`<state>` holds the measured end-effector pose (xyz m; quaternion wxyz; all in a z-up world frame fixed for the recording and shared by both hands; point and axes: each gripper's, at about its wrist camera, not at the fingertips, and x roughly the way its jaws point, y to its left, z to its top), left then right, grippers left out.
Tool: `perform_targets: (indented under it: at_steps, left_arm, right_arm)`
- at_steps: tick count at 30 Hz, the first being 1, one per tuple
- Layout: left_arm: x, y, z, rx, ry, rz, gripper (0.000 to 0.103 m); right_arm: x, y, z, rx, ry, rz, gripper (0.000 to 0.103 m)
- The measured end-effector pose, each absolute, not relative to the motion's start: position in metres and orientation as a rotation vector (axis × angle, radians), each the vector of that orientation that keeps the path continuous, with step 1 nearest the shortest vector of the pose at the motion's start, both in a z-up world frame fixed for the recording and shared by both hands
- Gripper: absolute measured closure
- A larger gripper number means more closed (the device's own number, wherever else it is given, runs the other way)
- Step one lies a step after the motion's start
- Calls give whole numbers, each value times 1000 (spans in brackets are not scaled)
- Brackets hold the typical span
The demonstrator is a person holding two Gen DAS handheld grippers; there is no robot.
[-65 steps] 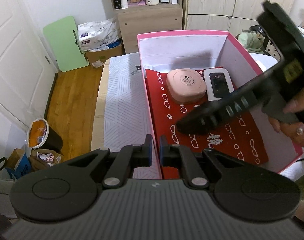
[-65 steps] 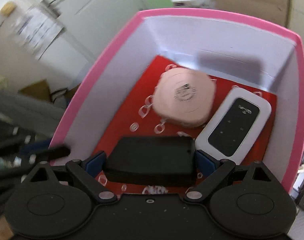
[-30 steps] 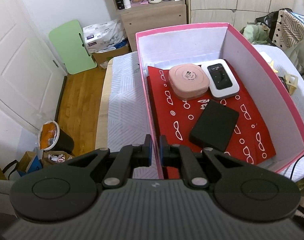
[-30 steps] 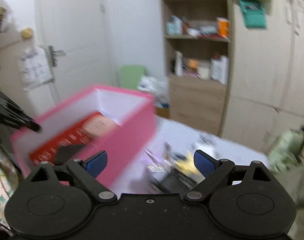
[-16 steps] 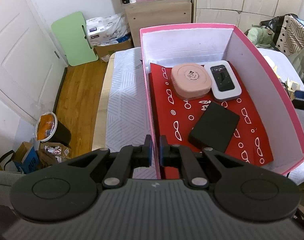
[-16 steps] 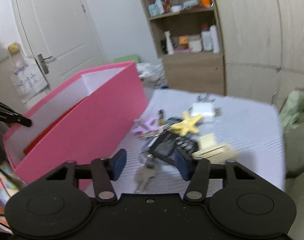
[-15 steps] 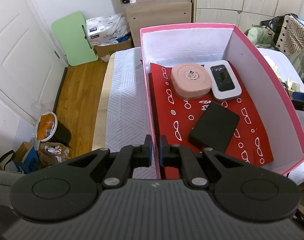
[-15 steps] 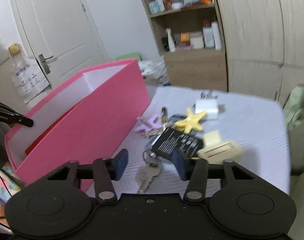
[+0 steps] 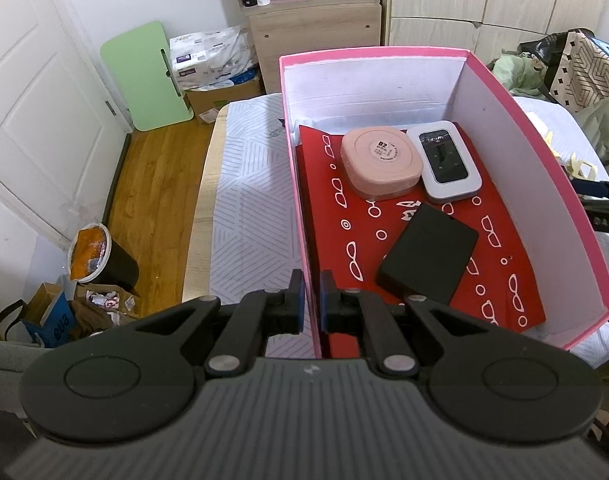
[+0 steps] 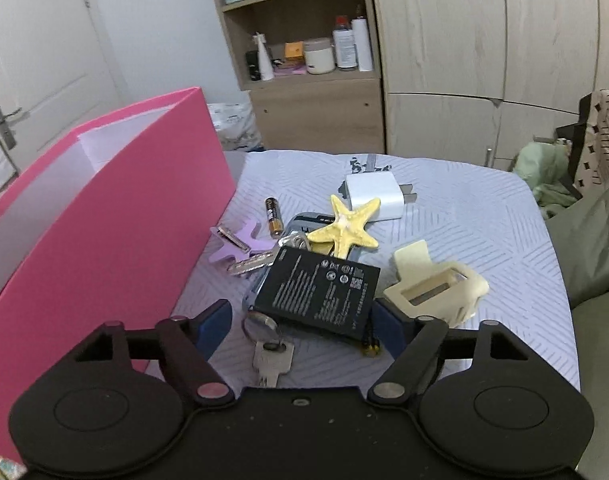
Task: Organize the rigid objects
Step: 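Grasp the black phone battery with the right gripper and lift toward the box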
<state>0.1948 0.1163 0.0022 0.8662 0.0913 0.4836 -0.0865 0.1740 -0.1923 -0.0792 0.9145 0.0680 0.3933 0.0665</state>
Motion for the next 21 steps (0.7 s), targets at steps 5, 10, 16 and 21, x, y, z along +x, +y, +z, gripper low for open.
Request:
perform_targets:
  at_steps: [5, 10, 16, 21]
  left_arm:
    - [195, 118, 2, 186, 1012, -185, 96]
    - [195, 119, 3, 181, 1014, -188, 96]
    - [196, 120, 3, 176, 1015, -191, 96]
    - [195, 120, 4, 171, 1015, -192, 96]
  right_arm:
    - [184, -187, -80, 170, 811, 90, 16]
    - [191, -190, -86, 190, 820, 54, 32]
    - [186, -193, -84, 150, 806, 107, 35]
    - [179, -194, -77, 167, 779, 141, 35]
